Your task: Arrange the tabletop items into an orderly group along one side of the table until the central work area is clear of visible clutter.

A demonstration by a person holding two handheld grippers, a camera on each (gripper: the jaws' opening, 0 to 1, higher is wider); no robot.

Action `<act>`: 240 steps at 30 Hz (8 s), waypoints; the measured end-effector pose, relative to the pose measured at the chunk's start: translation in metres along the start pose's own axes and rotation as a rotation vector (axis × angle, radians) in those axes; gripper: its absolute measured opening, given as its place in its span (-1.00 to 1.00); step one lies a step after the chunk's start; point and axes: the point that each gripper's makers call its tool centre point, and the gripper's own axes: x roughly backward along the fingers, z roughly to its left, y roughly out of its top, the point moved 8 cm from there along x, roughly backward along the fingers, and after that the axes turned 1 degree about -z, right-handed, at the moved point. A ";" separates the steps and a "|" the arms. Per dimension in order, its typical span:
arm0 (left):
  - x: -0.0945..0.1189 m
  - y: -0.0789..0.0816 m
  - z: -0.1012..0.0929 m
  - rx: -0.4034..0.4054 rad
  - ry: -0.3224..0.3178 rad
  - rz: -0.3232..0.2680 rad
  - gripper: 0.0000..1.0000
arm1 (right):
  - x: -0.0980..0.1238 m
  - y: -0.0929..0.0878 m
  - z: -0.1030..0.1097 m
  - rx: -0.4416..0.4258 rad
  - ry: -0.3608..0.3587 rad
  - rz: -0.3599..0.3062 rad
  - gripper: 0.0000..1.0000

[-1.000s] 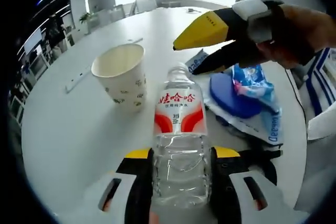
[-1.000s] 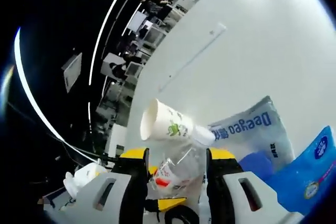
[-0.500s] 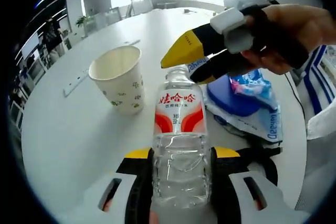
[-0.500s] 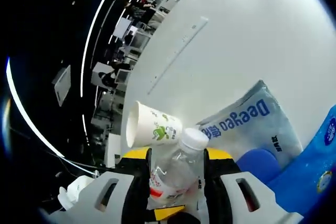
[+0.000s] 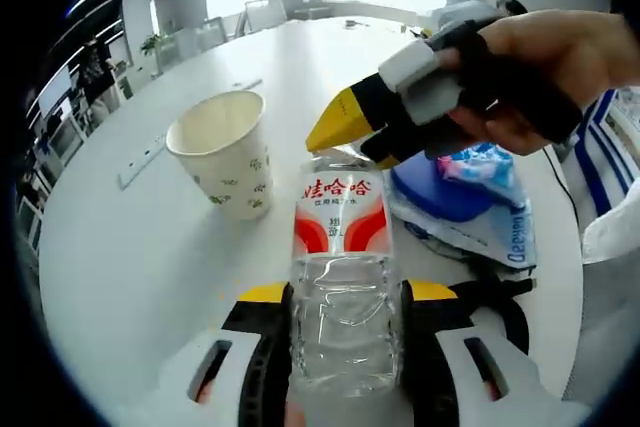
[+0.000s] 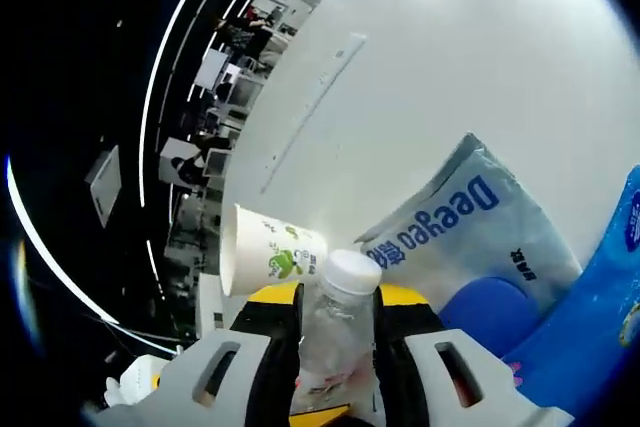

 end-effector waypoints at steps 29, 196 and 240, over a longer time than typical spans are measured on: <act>0.014 -0.007 -0.002 -0.024 0.042 -0.087 -0.24 | 0.034 -0.008 0.049 0.330 0.207 -0.149 -0.65; 0.010 0.020 0.111 -0.041 -0.168 -0.667 -0.17 | 0.113 0.045 0.090 1.155 0.715 -0.073 -0.72; 0.006 0.019 0.108 -0.020 -0.161 -0.728 -0.01 | 0.111 0.036 0.066 1.159 0.623 -0.028 -0.77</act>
